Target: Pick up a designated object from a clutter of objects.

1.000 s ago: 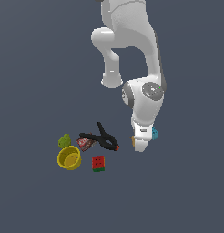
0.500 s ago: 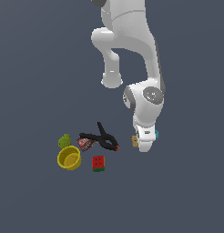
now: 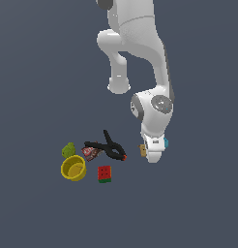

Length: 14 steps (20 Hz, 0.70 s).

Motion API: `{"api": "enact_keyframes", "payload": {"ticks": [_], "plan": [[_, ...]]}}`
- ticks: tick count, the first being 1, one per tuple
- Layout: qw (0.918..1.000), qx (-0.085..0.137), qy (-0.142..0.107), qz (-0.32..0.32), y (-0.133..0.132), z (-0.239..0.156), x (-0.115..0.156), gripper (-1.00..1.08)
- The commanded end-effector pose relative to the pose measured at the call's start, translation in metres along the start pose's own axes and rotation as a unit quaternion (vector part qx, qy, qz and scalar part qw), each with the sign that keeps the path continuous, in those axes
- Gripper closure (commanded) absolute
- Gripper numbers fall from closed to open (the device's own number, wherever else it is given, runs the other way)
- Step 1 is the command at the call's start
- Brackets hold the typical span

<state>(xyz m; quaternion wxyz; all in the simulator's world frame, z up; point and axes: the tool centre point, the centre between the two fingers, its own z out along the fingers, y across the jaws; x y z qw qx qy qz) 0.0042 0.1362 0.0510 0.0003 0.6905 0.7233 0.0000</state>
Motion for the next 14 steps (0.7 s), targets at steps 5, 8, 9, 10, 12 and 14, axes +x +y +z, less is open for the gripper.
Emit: {"api": "enact_keyframes", "payload": {"ticks": [5, 8, 9, 10, 12, 14], "plan": [[1.0000, 0.000, 0.000, -0.002, -0.001, 0.030, 0.000, -0.92], [1.0000, 0.000, 0.000, -0.002, -0.001, 0.038, 0.000, -0.92], [1.0000, 0.000, 0.000, -0.002, -0.001, 0.039, 0.000, -0.92], [1.0000, 0.000, 0.000, -0.002, -0.001, 0.040, 0.000, -0.92], [1.0000, 0.000, 0.000, -0.002, 0.000, 0.040, 0.000, 1.08], [1.0000, 0.000, 0.000, -0.002, 0.000, 0.040, 0.000, 1.08]]}}
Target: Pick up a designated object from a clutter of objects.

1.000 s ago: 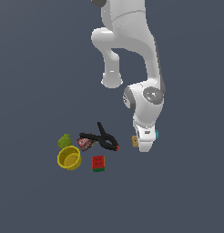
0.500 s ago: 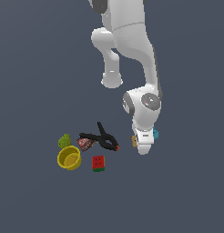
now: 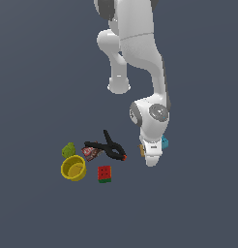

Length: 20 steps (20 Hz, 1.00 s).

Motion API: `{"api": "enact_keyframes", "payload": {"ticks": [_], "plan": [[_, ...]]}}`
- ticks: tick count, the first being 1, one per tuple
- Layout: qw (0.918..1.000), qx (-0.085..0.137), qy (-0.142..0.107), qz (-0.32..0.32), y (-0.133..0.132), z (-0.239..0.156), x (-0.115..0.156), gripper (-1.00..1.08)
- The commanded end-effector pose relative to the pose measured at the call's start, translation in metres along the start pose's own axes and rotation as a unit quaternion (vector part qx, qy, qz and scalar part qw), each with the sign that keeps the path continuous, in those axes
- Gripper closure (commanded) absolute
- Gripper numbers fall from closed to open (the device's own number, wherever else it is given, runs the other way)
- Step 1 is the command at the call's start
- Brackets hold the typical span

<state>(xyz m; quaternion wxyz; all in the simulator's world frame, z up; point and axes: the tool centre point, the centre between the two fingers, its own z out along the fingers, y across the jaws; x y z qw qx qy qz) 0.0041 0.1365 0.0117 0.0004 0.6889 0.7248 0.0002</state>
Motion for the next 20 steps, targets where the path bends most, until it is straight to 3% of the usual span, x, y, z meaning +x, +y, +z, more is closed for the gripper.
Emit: {"api": "enact_keyframes", "payload": {"ticks": [1, 12, 20], "plan": [[1.0000, 0.001, 0.000, 0.000, 0.000, 0.001, 0.000, 1.08], [1.0000, 0.000, 0.000, 0.000, -0.001, -0.003, 0.001, 1.08], [1.0000, 0.000, 0.000, 0.000, -0.011, -0.032, 0.010, 1.08]]}}
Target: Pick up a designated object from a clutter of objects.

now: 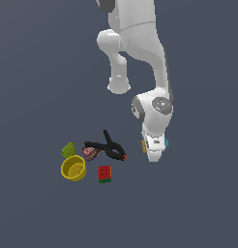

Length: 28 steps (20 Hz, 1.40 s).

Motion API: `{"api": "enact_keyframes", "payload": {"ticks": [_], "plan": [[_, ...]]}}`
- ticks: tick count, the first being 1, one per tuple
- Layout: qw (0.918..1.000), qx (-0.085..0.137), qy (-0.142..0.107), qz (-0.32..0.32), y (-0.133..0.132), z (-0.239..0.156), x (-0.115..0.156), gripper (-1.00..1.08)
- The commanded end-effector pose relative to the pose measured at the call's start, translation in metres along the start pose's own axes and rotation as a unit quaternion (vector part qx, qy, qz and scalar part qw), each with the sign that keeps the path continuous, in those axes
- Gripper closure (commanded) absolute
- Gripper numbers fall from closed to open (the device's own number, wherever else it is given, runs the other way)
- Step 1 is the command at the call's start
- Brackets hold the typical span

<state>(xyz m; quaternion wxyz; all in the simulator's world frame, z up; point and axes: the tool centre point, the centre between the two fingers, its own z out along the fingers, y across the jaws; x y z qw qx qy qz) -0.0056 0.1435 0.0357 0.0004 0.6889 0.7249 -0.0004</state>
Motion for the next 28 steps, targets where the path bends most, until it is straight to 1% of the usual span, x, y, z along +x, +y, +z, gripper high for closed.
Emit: {"api": "enact_keyframes", "payload": {"ticks": [1, 9, 28], "plan": [[1.0000, -0.001, 0.000, 0.000, -0.004, -0.013, 0.004, 1.08], [1.0000, -0.001, -0.001, -0.001, -0.026, -0.074, 0.023, 1.08], [1.0000, 0.000, 0.001, -0.002, -0.086, -0.253, 0.082, 1.08]]}}
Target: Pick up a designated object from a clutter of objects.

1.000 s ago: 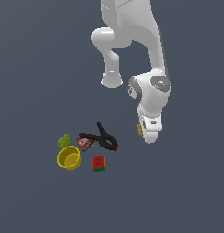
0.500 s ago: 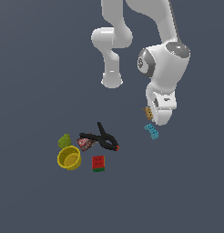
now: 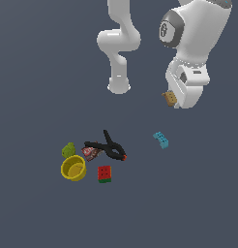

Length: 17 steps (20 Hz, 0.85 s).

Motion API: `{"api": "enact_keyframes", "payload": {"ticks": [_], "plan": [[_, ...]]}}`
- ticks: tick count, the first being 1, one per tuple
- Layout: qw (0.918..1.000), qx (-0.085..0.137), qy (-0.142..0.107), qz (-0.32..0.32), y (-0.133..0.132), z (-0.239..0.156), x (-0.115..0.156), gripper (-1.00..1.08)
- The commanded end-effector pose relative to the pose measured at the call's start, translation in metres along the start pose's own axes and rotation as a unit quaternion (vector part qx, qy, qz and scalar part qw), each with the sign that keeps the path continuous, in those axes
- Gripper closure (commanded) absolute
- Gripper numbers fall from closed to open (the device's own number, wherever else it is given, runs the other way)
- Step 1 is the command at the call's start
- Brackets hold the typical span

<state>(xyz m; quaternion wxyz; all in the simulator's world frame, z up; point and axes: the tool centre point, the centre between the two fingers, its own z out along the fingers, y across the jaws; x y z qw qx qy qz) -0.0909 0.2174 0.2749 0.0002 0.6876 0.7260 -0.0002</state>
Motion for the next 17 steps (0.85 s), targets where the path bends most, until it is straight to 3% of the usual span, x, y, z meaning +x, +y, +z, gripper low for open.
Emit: {"api": "enact_keyframes", "payload": {"ticks": [1, 9, 17], "plan": [[1.0000, 0.000, 0.000, 0.000, -0.007, -0.021, 0.007, 1.08], [1.0000, 0.000, 0.000, 0.001, -0.020, -0.068, 0.022, 1.08], [1.0000, 0.000, 0.000, 0.002, -0.022, -0.083, 0.026, 1.08]]}}
